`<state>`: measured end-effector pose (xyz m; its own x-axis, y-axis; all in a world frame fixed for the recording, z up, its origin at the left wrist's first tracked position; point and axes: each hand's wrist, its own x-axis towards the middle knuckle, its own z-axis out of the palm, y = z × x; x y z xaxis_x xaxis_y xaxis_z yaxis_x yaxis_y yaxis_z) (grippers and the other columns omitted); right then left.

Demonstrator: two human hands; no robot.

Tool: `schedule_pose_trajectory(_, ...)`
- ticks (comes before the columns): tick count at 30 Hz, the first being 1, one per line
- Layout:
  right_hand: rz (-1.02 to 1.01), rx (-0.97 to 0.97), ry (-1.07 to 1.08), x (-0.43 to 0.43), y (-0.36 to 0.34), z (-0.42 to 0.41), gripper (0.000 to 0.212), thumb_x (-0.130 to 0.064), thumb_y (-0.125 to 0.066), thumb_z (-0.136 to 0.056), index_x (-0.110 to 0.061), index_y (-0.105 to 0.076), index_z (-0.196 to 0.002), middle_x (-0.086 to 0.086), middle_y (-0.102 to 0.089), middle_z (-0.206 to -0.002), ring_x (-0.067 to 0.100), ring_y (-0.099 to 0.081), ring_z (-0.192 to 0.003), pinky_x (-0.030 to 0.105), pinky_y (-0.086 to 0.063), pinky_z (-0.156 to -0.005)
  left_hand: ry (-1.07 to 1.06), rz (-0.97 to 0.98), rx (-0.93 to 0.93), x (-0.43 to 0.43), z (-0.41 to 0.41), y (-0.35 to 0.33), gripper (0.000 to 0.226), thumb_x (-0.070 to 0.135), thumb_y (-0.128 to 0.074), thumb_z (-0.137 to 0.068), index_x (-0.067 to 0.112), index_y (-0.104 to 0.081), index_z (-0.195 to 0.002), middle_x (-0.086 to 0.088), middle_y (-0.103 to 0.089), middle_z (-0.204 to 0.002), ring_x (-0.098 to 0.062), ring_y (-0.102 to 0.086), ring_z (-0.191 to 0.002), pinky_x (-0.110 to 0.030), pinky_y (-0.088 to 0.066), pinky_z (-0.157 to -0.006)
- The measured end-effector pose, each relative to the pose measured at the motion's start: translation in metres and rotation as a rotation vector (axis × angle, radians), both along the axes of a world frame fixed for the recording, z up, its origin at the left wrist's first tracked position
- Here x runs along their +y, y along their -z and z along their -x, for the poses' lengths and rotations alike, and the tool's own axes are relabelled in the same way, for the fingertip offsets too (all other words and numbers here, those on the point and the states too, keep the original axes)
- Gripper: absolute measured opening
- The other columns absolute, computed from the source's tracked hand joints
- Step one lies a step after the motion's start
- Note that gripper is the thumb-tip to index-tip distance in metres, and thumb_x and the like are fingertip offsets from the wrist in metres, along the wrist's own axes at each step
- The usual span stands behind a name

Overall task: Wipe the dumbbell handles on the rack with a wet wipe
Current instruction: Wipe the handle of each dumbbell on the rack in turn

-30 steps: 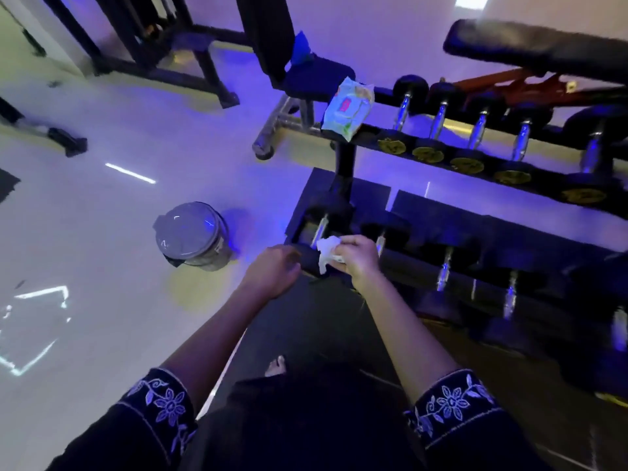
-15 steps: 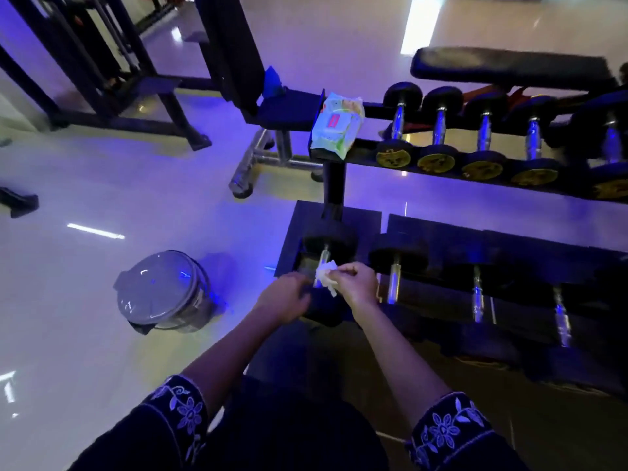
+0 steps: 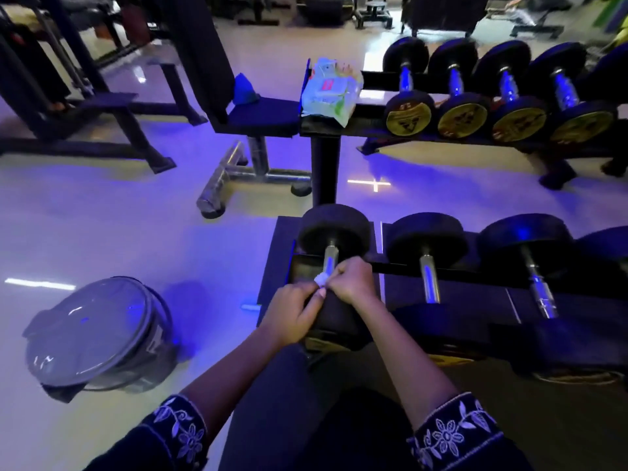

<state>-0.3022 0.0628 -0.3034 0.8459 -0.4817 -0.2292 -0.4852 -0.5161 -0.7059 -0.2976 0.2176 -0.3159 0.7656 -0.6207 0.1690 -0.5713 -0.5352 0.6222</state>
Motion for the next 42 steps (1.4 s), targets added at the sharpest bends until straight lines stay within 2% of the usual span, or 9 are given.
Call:
schedule_pose_trajectory(3, 0.075, 0.09, 0.003, -0.001, -0.001, -0.01, 0.011, -0.015, -0.068, -0.073, -0.007, -0.074, -0.078, 0.014, -0.072, -0.087, 0.027, -0.067, -0.088, 0.029, -0.051, -0.073, -0.055, -0.026, 0.043, -0.004, -0.006, -0.001, 0.047, 0.05, -0.031, -0.092, 0.017, -0.051, -0.066, -0.011, -0.06, -0.066, -0.035, -0.06, -0.072, -0.041, -0.04, -0.059)
schedule_pose_trajectory(7, 0.103, 0.12, 0.015, -0.001, -0.007, -0.024, 0.009, -0.01, -0.064, -0.074, -0.009, -0.071, -0.079, 0.012, -0.071, -0.093, 0.028, -0.065, -0.093, 0.03, -0.053, -0.078, -0.087, -0.09, 0.061, -0.009, -0.014, 0.001, 0.055, 0.048, -0.03, -0.093, 0.009, -0.06, -0.07, -0.019, -0.066, -0.079, -0.042, -0.061, -0.084, -0.04, -0.04, -0.062)
schedule_pose_trajectory(19, 0.162, -0.037, -0.003, 0.004, -0.018, -0.026, 0.021, -0.017, -0.083, -0.064, -0.007, -0.069, -0.077, 0.002, -0.063, -0.072, 0.014, -0.056, -0.069, 0.014, -0.036, -0.051, -0.11, -0.097, 0.112, -0.004, -0.012, -0.007, 0.044, 0.043, -0.037, -0.097, 0.014, -0.055, -0.07, -0.012, -0.062, -0.078, -0.037, -0.06, -0.086, -0.035, -0.036, -0.06)
schedule_pose_trajectory(23, 0.191, -0.028, -0.036, -0.006, -0.02, -0.051, 0.02, -0.021, -0.082, -0.067, -0.012, -0.069, -0.08, 0.008, -0.07, -0.084, 0.021, -0.065, -0.08, 0.022, -0.038, -0.061, -0.133, -0.037, 0.171, -0.006, -0.009, -0.006, 0.049, 0.056, -0.028, -0.085, 0.018, -0.04, -0.056, 0.001, -0.04, -0.054, -0.037, -0.055, -0.072, -0.035, -0.033, -0.056)
schedule_pose_trajectory(26, 0.187, 0.077, -0.166, -0.019, -0.012, -0.036, 0.021, -0.022, -0.085, -0.064, -0.015, -0.066, -0.069, 0.007, -0.067, -0.076, 0.015, -0.057, -0.069, 0.022, -0.038, -0.061, -0.169, -0.015, 0.184, -0.008, -0.009, -0.002, 0.051, 0.061, -0.026, -0.081, 0.02, -0.036, -0.052, 0.002, -0.036, -0.049, -0.036, -0.052, -0.065, -0.035, -0.032, -0.054)
schedule_pose_trajectory(30, 0.059, 0.039, -0.288, -0.028, 0.007, -0.009, 0.031, -0.014, -0.082, -0.062, -0.019, -0.055, -0.048, 0.001, -0.062, -0.059, 0.01, -0.055, -0.057, 0.024, -0.042, -0.058, -0.214, -0.019, 0.218, -0.012, -0.008, -0.005, 0.042, 0.051, -0.033, -0.082, 0.022, -0.037, -0.052, 0.002, -0.036, -0.049, -0.036, -0.053, -0.067, -0.037, -0.032, -0.056)
schedule_pose_trajectory(36, 0.163, -0.076, -0.141, -0.022, -0.014, -0.054, 0.016, -0.022, -0.08, -0.068, -0.013, -0.07, -0.077, 0.009, -0.071, -0.084, 0.022, -0.062, -0.076, 0.02, -0.038, -0.063, -0.404, -0.103, 0.327, -0.037, -0.006, -0.013, 0.035, 0.041, -0.033, -0.077, 0.015, -0.041, -0.054, -0.013, -0.048, -0.063, -0.038, -0.055, -0.078, -0.034, -0.027, -0.059)
schedule_pose_trajectory(39, 0.125, -0.046, -0.189, -0.024, -0.001, -0.03, 0.02, -0.022, -0.084, -0.063, -0.012, -0.068, -0.07, 0.007, -0.067, -0.073, 0.015, -0.052, -0.065, 0.022, -0.034, -0.056, -0.456, -0.066, 0.374, -0.032, -0.007, -0.009, 0.044, 0.03, -0.049, -0.091, 0.015, -0.04, -0.051, -0.006, -0.041, -0.056, -0.038, -0.054, -0.079, -0.035, -0.025, -0.059)
schedule_pose_trajectory(42, 0.055, -0.007, -0.223, -0.025, 0.006, -0.012, 0.031, -0.026, -0.089, -0.056, -0.006, -0.067, -0.064, 0.0, -0.057, -0.062, 0.007, -0.046, -0.059, 0.024, -0.033, -0.05, -0.409, -0.05, 0.428, -0.03, -0.016, -0.009, 0.041, 0.038, -0.048, -0.085, 0.017, -0.042, -0.051, -0.01, -0.047, -0.063, -0.04, -0.057, -0.082, -0.036, -0.028, -0.059)
